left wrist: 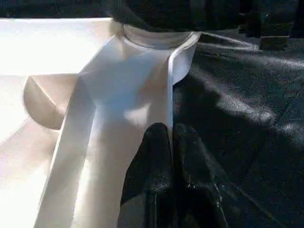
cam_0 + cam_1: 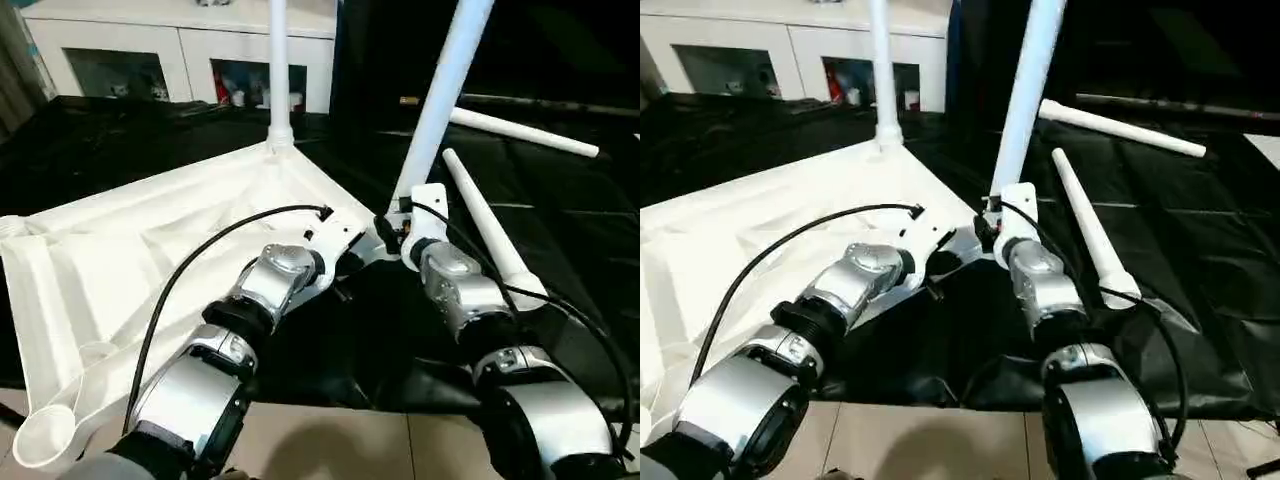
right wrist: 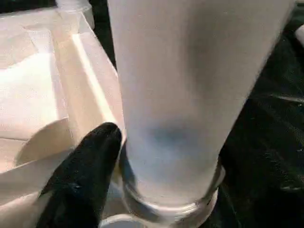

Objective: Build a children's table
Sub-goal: Rotate leg to tighten

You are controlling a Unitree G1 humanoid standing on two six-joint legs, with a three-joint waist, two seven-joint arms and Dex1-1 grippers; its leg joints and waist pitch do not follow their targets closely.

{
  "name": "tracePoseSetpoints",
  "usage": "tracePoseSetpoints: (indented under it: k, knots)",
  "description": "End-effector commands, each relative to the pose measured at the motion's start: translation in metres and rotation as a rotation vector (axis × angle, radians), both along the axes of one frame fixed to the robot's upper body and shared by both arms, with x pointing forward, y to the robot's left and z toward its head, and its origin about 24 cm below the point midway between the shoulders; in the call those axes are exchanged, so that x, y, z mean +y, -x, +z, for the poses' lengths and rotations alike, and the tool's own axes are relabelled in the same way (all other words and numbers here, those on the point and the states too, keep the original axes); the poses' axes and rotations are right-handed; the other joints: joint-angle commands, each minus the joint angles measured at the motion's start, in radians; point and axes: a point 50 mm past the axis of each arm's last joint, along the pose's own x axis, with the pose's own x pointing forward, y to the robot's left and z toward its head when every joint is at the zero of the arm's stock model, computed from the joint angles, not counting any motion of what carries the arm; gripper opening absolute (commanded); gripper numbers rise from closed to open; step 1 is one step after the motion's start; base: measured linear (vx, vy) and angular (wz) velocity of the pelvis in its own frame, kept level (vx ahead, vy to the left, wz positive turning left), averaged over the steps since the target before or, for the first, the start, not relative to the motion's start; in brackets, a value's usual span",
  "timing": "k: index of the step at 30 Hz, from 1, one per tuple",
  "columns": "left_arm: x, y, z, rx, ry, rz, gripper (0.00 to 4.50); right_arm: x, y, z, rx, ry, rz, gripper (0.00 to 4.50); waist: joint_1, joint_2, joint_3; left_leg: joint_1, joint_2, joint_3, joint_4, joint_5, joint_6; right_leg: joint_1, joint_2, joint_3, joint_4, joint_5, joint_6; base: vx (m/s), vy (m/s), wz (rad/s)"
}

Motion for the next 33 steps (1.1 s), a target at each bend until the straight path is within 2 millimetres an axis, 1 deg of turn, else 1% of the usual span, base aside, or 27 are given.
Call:
tracePoseSetpoints:
  k: [1,3,4,5,6,7,8,9,10,12,14,15,16,18,19,20,21,22,24,25,26,27,28,30,31,32,33]
  knots:
    - [-0.004,-0.005,0.018,-0.108,0.017,-0.05,0.0,0.008,0.01,-0.019,0.086,-0.032,0.05,3.69,0.002,-0.009,-0.063,0.01,0.023,-0.019,-0.073,-0.265,0.023,0.035,-0.057,0.039,-0.089,-0.281,-0.173,0.0,0.0,0.0]
    - [0.003,-0.005,0.016,-0.106,0.005,-0.059,0.0,0.003,0.007,-0.013,0.049,-0.015,0.067,3.77,0.002,-0.01,-0.066,0.008,0.024,-0.019,-0.071,-0.239,0.027,0.035,-0.055,0.038,-0.085,-0.253,-0.177,0.0,0.0,0.0]
    - [0.008,-0.006,0.015,-0.103,-0.006,-0.049,0.0,0.001,0.007,-0.01,0.028,-0.002,0.095,3.83,0.003,-0.012,-0.071,0.004,0.024,-0.017,-0.067,-0.207,0.033,0.039,-0.055,0.039,-0.078,-0.201,-0.189,0.0,0.0,0.0]
    - [0.019,-0.008,0.013,-0.103,-0.033,-0.039,0.0,-0.005,0.007,-0.004,-0.004,0.0,0.158,3.83,0.005,-0.009,-0.073,0.004,0.024,-0.015,-0.063,-0.175,0.046,0.036,-0.054,0.039,-0.071,-0.14,-0.208,0.0,0.0,0.0]
    - [0.021,-0.008,0.013,-0.103,-0.035,-0.039,0.0,-0.006,0.007,-0.004,-0.007,0.0,0.169,3.96,0.008,-0.009,-0.074,0.002,0.024,-0.015,-0.062,-0.158,0.055,0.039,-0.053,0.039,-0.068,-0.107,-0.213,0.0,0.0,0.0]
    - [0.031,-0.009,0.013,-0.106,-0.045,-0.04,0.0,-0.014,0.01,0.001,-0.027,0.016,0.245,4.2,0.007,-0.009,-0.075,-0.002,0.023,-0.013,-0.059,-0.126,0.076,0.041,-0.05,0.038,-0.06,-0.042,-0.23,0.0,0.0,0.0]
    - [0.031,-0.009,0.013,-0.106,-0.045,-0.04,0.0,-0.014,0.01,0.001,-0.027,0.016,0.245,4.2,0.008,-0.01,-0.074,-0.003,0.022,-0.013,-0.057,-0.116,0.087,0.043,-0.049,0.037,-0.059,-0.022,-0.231,0.0,0.0,0.0]
    - [0.036,-0.01,0.014,-0.107,-0.047,-0.051,0.0,-0.019,0.011,0.003,-0.03,0.037,0.28,4.27,0.006,-0.011,-0.075,-0.003,0.022,-0.013,-0.056,-0.105,0.103,0.044,-0.05,0.036,-0.056,-0.003,-0.242,0.0,0.0,0.0]
    - [0.04,-0.01,0.015,-0.107,-0.05,-0.06,0.0,-0.023,0.014,0.004,-0.03,0.054,0.315,4.34,0.005,-0.005,-0.076,-0.002,0.023,-0.013,-0.055,-0.104,0.101,0.042,-0.051,0.037,-0.054,-0.001,-0.248,0.0,0.0,0.0]
    - [0.048,-0.009,0.016,-0.11,-0.05,-0.114,0.0,-0.033,0.019,0.008,-0.04,0.085,0.402,4.43,0.007,-0.007,-0.074,0.0,0.024,-0.012,-0.054,-0.109,0.108,0.043,-0.049,0.038,-0.056,0.009,-0.259,0.0,0.0,0.0]
    - [0.05,-0.008,0.017,-0.107,-0.051,-0.131,0.0,-0.036,0.022,0.009,-0.043,0.092,0.431,4.43,0.009,-0.008,-0.075,0.003,0.024,-0.011,-0.054,-0.115,0.109,0.043,-0.049,0.038,-0.056,0.015,-0.264,0.0,0.0,0.0]
    - [0.056,-0.003,0.018,-0.09,-0.04,-0.244,0.0,-0.042,0.032,0.015,-0.059,0.088,0.573,4.43,0.009,-0.002,-0.073,0.004,0.024,-0.011,-0.054,-0.133,0.107,0.041,-0.049,0.039,-0.059,0.003,-0.269,0.0,0.0,0.0]
    - [0.058,-0.001,0.018,-0.075,-0.035,-0.285,0.0,-0.043,0.037,0.018,-0.062,0.078,0.629,4.43,0.011,-0.006,-0.073,0.003,0.024,-0.01,-0.053,-0.138,0.111,0.045,-0.048,0.039,-0.059,0.003,-0.265,0.0,0.0,0.0]
    - [0.061,0.007,0.018,-0.046,-0.019,-0.397,0.0,-0.044,0.043,0.021,-0.067,0.074,0.722,4.43,0.018,-0.004,-0.071,-0.001,0.03,-0.01,-0.054,-0.138,0.118,0.046,-0.05,0.04,-0.054,0.016,-0.268,0.0,0.0,0.0]
    - [0.061,0.01,0.018,-0.039,-0.014,-0.438,0.0,-0.044,0.044,0.022,-0.072,0.079,0.738,4.43,0.019,-0.003,-0.072,0.002,0.032,-0.009,-0.054,-0.141,0.112,0.042,-0.051,0.038,-0.052,0.011,-0.28,0.0,0.0,0.0]
    - [0.061,0.012,0.019,-0.032,-0.007,-0.464,0.0,-0.045,0.044,0.022,-0.075,0.083,0.746,4.43,0.017,-0.001,-0.069,0.003,0.032,-0.007,-0.055,-0.163,0.1,0.037,-0.049,0.038,-0.056,-0.023,-0.284,0.0,0.0,0.0]
    - [0.062,0.013,0.019,-0.026,-0.002,-0.48,0.0,-0.045,0.044,0.023,-0.077,0.086,0.749,4.43,0.02,-0.002,-0.068,0.005,0.033,-0.008,-0.057,-0.183,0.085,0.035,-0.052,0.039,-0.059,-0.063,-0.282,0.0,0.0,0.0]
    - [0.062,0.014,0.019,-0.021,0.004,-0.489,0.0,-0.045,0.044,0.023,-0.078,0.086,0.757,4.43,0.021,-0.001,-0.067,0.008,0.033,-0.007,-0.057,-0.191,0.079,0.033,-0.052,0.04,-0.062,-0.085,-0.278,0.0,0.0,0.0]
    - [0.06,0.016,0.022,-0.015,0.035,-0.519,0.0,-0.042,0.044,0.022,-0.063,0.114,0.786,4.43,0.034,-0.004,-0.066,0.016,0.037,-0.006,-0.06,-0.214,0.052,0.028,-0.055,0.042,-0.066,-0.139,-0.266,0.0,0.0,0.0]
    - [0.059,0.016,0.022,-0.02,0.035,-0.523,0.0,-0.041,0.044,0.02,-0.058,0.139,0.798,4.43,0.035,-0.008,-0.065,0.015,0.037,-0.006,-0.061,-0.213,0.049,0.027,-0.055,0.043,-0.066,-0.142,-0.263,0.0,0.0,0.0]
    - [0.059,0.016,0.022,-0.021,0.034,-0.525,0.0,-0.041,0.044,0.019,-0.056,0.144,0.8,4.43,0.037,-0.005,-0.065,0.015,0.036,-0.006,-0.061,-0.211,0.043,0.026,-0.056,0.043,-0.066,-0.15,-0.255,0.0,0.0,0.0]
    - [0.058,0.017,0.022,-0.02,0.035,-0.532,0.0,-0.039,0.044,0.017,-0.05,0.156,0.808,4.43,0.037,-0.009,-0.065,0.013,0.035,-0.006,-0.062,-0.208,0.042,0.027,-0.056,0.043,-0.066,-0.15,-0.25,0.0,0.0,0.0]
    - [0.058,0.017,0.023,-0.019,0.036,-0.535,0.0,-0.039,0.044,0.017,-0.048,0.157,0.81,4.43,0.038,-0.008,-0.065,0.013,0.035,-0.007,-0.062,-0.206,0.04,0.028,-0.056,0.043,-0.065,-0.152,-0.247,0.0,0.0,0.0]
    - [0.058,0.019,0.023,-0.015,0.044,-0.556,0.0,-0.037,0.045,0.015,-0.039,0.175,0.832,4.43,0.039,-0.013,-0.068,0.008,0.033,-0.008,-0.061,-0.179,0.042,0.032,-0.057,0.043,-0.062,-0.136,-0.235,0.0,0.0,0.0]
    - [0.058,0.019,0.024,-0.015,0.046,-0.561,0.0,-0.036,0.045,0.014,-0.042,0.185,0.833,4.43,0.04,-0.014,-0.069,0.008,0.034,-0.008,-0.06,-0.173,0.045,0.032,-0.058,0.043,-0.06,-0.126,-0.236,0.0,0.0,0.0]
    - [0.058,0.019,0.024,-0.015,0.046,-0.563,0.0,-0.035,0.044,0.014,-0.046,0.189,0.826,4.43,0.04,-0.012,-0.068,0.007,0.032,-0.008,-0.06,-0.163,0.049,0.031,-0.058,0.043,-0.06,-0.118,-0.237,0.0,0.0,0.0]
    - [0.058,0.019,0.024,-0.016,0.046,-0.564,0.0,-0.035,0.043,0.015,-0.05,0.19,0.819,4.27,0.04,-0.012,-0.069,0.006,0.033,-0.008,-0.059,-0.155,0.053,0.032,-0.057,0.043,-0.058,-0.107,-0.239,0.0,0.0,0.0]
